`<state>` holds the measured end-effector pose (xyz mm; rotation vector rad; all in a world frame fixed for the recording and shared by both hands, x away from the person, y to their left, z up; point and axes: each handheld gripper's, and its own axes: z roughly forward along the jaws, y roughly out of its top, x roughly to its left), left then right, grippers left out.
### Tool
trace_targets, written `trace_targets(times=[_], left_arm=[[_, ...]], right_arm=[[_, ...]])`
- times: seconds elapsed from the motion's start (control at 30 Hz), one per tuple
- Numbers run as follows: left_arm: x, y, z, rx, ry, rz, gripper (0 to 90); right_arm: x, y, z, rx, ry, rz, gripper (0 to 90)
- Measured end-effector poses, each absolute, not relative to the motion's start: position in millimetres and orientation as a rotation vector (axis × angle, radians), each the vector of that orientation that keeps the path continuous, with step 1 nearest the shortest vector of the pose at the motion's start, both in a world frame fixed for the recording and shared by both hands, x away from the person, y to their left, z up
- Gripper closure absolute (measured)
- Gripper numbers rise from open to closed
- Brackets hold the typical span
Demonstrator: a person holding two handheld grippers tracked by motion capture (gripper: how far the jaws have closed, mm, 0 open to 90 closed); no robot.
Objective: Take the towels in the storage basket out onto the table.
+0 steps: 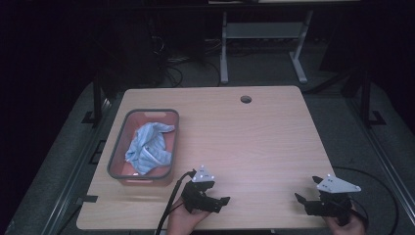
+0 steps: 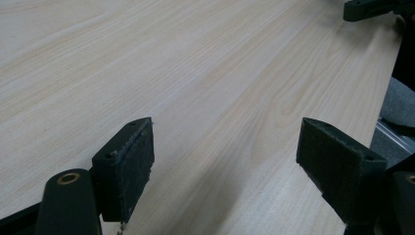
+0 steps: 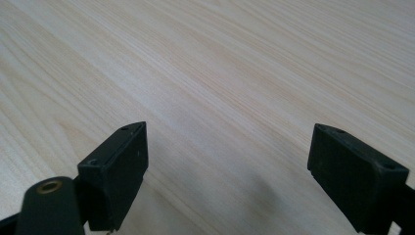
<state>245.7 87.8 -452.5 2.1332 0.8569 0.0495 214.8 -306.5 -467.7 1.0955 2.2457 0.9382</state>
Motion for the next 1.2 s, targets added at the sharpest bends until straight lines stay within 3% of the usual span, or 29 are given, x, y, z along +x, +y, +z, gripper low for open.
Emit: trace_targets(times=[0.4,0.77,1.0,1.2], left_arm=[[250.6,86.8,-451.8,2.152,0.841,0.048,21.1],[259.3,82.2,-427.0,2.164,0.843,0.067,19.8],[282.4,84.2,-405.2,2.151,0.877,0.021,17.5],[301.9,76.5,-388.0,2.177,0.881,0.054,16.7]], right_arm=[[216.0,-309.2,-467.5,1.096,2.236,0.947,14.6],[213.4,-304.6,-465.0,1.100,2.232,0.949,14.6],[213.1,-301.9,-463.8,1.098,2.228,0.949,14.6],[211.7,-303.5,-464.4,1.093,2.221,0.947,14.5]])
